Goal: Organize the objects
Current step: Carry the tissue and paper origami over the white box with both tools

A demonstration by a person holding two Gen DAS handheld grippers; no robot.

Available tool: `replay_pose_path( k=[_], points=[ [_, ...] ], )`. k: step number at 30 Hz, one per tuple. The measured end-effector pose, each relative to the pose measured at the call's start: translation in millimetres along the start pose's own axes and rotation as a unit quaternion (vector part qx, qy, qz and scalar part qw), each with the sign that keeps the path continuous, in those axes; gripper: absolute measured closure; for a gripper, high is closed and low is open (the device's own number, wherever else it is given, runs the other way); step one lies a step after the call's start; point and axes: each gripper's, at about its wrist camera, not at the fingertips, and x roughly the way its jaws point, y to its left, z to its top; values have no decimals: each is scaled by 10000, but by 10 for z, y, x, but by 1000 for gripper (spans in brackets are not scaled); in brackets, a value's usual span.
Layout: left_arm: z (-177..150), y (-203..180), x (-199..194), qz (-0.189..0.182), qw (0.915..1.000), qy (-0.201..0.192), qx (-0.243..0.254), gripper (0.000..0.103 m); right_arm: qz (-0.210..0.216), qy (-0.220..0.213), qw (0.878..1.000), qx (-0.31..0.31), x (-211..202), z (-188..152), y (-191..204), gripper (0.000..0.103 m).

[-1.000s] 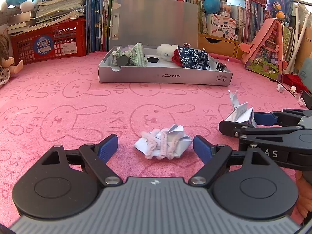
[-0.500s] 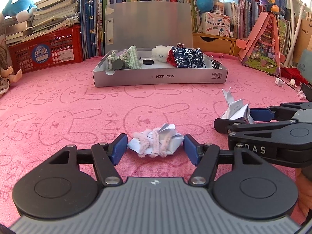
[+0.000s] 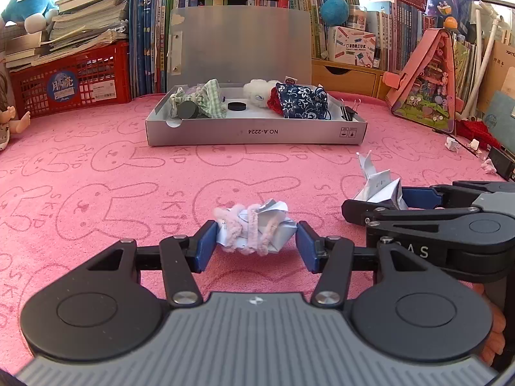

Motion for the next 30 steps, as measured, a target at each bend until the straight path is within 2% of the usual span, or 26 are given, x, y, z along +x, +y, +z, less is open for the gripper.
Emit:
replay_pose_path(
  k=[6,21,30],
  points=[
    [67,-5,-7,-35,10000,-21,21,43,-96,-12,9998,149,1,32,-41,33],
    [287,72,66,65,10000,-24,-9,43,-9,-109,9995,292,28,264,-70,33],
    [560,186,191,127,9998,-142,-60,43,67,-60,9969,784,155,518,-239,33]
  ],
)
